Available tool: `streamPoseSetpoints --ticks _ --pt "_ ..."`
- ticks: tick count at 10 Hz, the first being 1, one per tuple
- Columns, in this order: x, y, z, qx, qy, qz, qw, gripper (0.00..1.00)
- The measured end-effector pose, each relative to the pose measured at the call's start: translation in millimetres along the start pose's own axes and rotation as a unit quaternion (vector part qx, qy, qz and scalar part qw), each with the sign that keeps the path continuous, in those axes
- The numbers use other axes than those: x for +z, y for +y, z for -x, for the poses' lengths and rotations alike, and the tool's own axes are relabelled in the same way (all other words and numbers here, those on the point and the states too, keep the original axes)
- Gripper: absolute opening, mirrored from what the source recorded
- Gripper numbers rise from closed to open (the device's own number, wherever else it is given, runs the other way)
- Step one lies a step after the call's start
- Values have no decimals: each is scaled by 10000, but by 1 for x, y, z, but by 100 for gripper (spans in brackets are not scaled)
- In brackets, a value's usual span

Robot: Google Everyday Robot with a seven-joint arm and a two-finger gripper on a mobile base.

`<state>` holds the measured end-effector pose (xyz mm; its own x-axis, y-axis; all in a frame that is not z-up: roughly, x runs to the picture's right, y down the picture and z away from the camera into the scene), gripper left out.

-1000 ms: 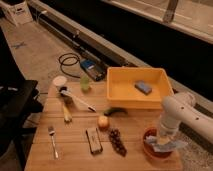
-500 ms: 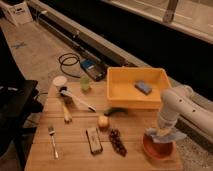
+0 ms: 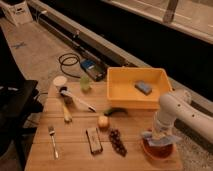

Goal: Wipe red bowl with towel

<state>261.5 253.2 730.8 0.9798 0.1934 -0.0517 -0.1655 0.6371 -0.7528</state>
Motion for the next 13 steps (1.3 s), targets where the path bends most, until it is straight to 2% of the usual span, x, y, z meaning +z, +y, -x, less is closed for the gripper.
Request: streamPoseSetpoints --ticks 2,3,5,6,7,10,12,13 --pt "6 24 -9 49 37 210 9998 0" --pt "6 28 -18 131 78 253 9996 0" --pt "2 25 -33 275 231 254 9990 0" --pt "-3 12 -36 312 410 204 9985 0" --pt "-6 1 -35 306 481 153 9983 0" --pt "-10 -25 -26 225 494 28 9985 0" --pt "-5 -21 -3 19 321 10 9995 0" --pt "0 -12 3 -44 245 66 9997 0"
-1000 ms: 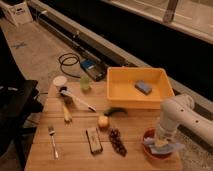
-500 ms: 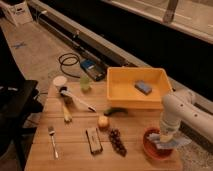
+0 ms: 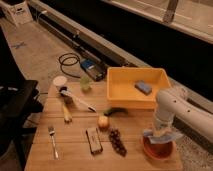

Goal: Wipe red bowl with towel

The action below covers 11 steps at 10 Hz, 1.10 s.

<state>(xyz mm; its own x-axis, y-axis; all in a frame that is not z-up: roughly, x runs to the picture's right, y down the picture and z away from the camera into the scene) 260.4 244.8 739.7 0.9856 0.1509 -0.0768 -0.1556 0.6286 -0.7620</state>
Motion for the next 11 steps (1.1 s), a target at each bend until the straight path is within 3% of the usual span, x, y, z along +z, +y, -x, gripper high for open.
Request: streamPoseSetpoints --ticks 2,4,6,9,11 --pt "11 16 3 -39 -145 120 9998 0" --pt "23 33 -8 100 -49 334 9994 0" --pt "25 39 -28 332 57 412 9986 0" --pt "11 16 -47 550 238 243 9979 0" --pt "5 -11 -39 482 264 125 9984 0"
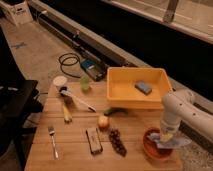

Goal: Wipe red bowl with towel

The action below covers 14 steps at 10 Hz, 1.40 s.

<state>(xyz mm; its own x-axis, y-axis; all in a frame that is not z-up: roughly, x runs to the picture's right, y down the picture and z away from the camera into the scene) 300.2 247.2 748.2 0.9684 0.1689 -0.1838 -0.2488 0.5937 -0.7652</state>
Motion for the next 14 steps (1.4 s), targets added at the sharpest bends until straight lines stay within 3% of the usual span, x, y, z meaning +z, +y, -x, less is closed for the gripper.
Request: streamPoseSetpoints --ticks 3,6,10,12,14 --pt "1 -13 26 -246 -95 -67 9996 0" --pt "10 8 42 -478 -191 60 9987 0" --pt "18 47 23 -421 1 408 9983 0" --pt "14 39 8 -261 73 377 9989 0" --pt "9 19 8 -224 88 282 9993 0"
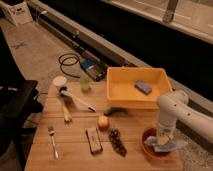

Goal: Wipe red bowl with towel

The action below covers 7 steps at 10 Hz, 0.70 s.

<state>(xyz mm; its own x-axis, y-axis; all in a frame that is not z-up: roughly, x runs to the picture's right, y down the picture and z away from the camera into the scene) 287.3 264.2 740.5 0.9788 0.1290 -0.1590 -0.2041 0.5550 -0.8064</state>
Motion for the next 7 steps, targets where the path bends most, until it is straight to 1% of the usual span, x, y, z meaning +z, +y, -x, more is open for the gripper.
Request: streamPoseSetpoints --ticks 2,3,5,7 --pt "-6 -22 12 -95 -7 -95 9999 0" --pt "-7 -25 19 -161 -15 -102 9998 0" --pt "-3 -16 29 -285 -59 -85 9995 0" --pt "2 4 27 -268 -84 -59 9996 0"
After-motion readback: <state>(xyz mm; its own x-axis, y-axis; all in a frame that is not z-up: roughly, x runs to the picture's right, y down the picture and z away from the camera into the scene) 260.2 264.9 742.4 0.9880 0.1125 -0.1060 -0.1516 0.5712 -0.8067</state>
